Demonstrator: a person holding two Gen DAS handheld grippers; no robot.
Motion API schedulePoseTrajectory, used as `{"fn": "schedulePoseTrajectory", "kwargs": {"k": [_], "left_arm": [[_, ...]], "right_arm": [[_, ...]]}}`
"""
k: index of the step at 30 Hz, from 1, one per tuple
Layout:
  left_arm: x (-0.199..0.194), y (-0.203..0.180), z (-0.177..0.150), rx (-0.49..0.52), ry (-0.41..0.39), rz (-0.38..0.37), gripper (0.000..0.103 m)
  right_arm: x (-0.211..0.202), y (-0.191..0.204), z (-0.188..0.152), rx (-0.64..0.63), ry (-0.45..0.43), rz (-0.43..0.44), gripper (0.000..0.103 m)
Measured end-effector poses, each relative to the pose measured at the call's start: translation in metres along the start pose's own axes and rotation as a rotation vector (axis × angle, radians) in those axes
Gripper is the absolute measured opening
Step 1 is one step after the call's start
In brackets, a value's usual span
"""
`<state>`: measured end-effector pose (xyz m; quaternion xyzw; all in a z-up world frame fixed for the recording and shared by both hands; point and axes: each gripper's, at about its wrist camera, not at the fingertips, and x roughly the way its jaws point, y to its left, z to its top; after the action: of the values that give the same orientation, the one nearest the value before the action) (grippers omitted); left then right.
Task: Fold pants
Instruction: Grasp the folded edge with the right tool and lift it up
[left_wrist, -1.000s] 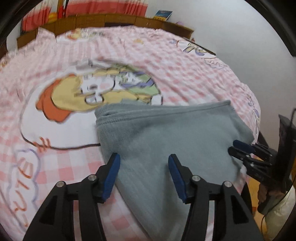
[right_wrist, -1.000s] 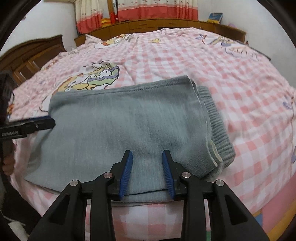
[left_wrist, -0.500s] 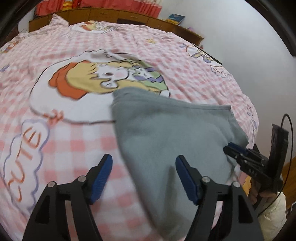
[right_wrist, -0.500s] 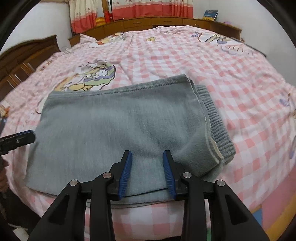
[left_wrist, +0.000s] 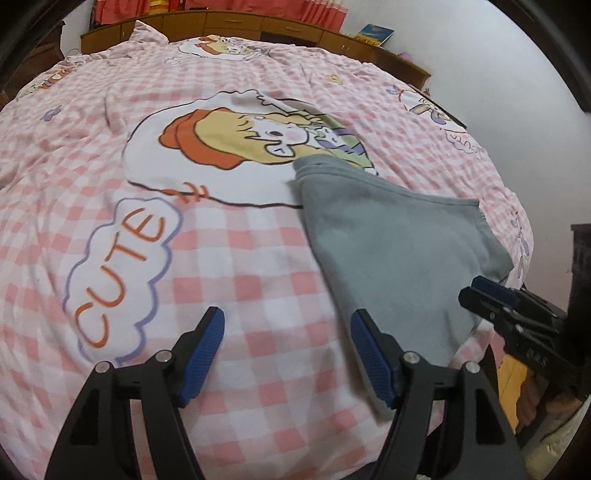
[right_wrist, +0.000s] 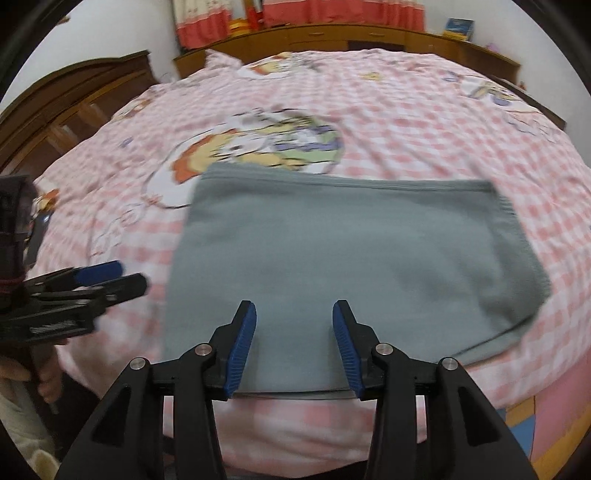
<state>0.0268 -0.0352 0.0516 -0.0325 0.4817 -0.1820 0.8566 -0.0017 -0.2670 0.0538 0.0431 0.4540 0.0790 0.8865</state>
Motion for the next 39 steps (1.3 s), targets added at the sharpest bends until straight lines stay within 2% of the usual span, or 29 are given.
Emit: {"fn": "schedulePoseTrajectory", "kwargs": {"k": [3, 11, 16, 22, 27, 30, 35, 39], "left_arm": [[-0.002, 0.007, -0.002, -0.014, -0.003, 0.022, 0.074], [-0.01, 0.029, -0.015, -0.044, -0.024, 0.071, 0.075], [-0.016, 0.043, -0.021, -0.083, -0.04, 0.053, 0.075], [-0.02, 0.051, -0.026, -0.104, -0.05, 0.031, 0.075], [-0.02, 0.051, -0.027, -0.11, -0.054, 0.028, 0.075], [-0.019, 0.052, -0.029, -0.112, -0.052, 0.032, 0.075], [-0.02, 0.046, -0.029, -0.1, -0.045, 0.034, 0.075], [-0.021, 0.041, -0.028, -0.097, -0.039, 0.019, 0.075]], "right_arm": [[0.004, 0.028, 0.002, -0.039, 0.012, 0.02, 0.049], [0.019, 0.081, 0.002, -0.134, 0.031, 0.009, 0.049], [0.036, 0.092, 0.003, -0.178, 0.046, -0.058, 0.049], [0.053, 0.096, 0.0, -0.197, 0.061, -0.096, 0.051], [0.06, 0.109, -0.009, -0.297, 0.048, -0.174, 0.051], [0.061, 0.109, -0.009, -0.312, 0.05, -0.184, 0.051], [0.06, 0.1, -0.007, -0.261, 0.048, -0.169, 0.04], [0.055, 0.095, -0.003, -0.235, 0.047, -0.149, 0.019]]}}
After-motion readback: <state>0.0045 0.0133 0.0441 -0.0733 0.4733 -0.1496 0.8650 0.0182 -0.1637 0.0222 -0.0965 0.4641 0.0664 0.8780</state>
